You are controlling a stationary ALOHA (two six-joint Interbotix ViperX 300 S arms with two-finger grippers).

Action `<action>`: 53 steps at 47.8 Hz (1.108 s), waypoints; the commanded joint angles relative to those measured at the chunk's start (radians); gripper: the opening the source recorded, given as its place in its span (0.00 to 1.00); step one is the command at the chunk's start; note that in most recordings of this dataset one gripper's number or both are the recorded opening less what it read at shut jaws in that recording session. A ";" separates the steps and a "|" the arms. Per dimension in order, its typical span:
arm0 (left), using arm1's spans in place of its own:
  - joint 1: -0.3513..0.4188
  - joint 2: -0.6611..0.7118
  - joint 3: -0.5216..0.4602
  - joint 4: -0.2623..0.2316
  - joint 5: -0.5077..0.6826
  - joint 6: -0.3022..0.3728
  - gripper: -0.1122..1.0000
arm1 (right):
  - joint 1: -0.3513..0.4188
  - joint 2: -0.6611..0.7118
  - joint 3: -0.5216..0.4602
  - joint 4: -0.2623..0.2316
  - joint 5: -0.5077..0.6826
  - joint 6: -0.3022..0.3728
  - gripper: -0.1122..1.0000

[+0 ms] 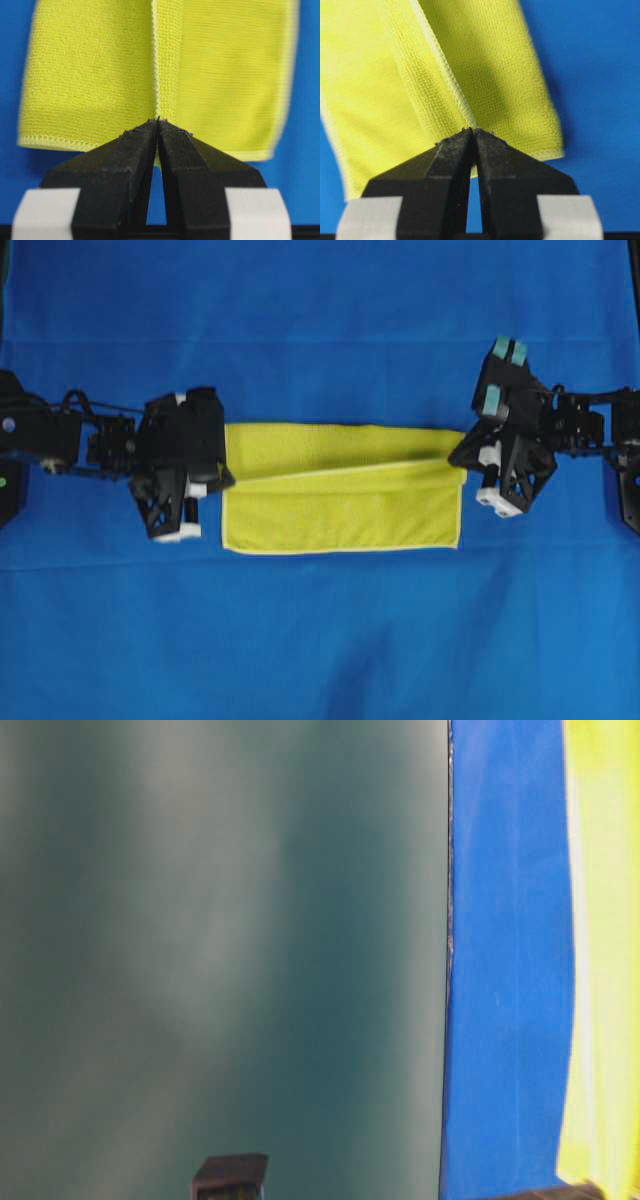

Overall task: Fold the yellow towel.
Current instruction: 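Lift the far corners and fold them toward the near edge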

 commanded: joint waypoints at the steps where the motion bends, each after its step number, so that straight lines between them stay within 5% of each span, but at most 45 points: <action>1: -0.046 -0.003 -0.015 -0.002 -0.005 -0.031 0.14 | 0.046 -0.006 -0.008 0.003 -0.002 0.017 0.13; 31: -0.121 0.041 -0.040 -0.002 -0.037 -0.055 0.14 | 0.138 0.029 -0.034 0.003 -0.008 0.040 0.13; 40: -0.121 0.040 -0.041 -0.002 -0.038 -0.055 0.32 | 0.160 0.055 -0.058 0.003 -0.003 0.040 0.14; 50: -0.124 0.015 -0.043 -0.002 -0.032 -0.044 0.50 | 0.195 0.038 -0.075 0.003 0.028 0.040 0.63; 53: -0.123 0.002 -0.040 -0.002 -0.029 -0.035 0.51 | 0.196 0.017 -0.075 0.002 0.049 0.038 0.68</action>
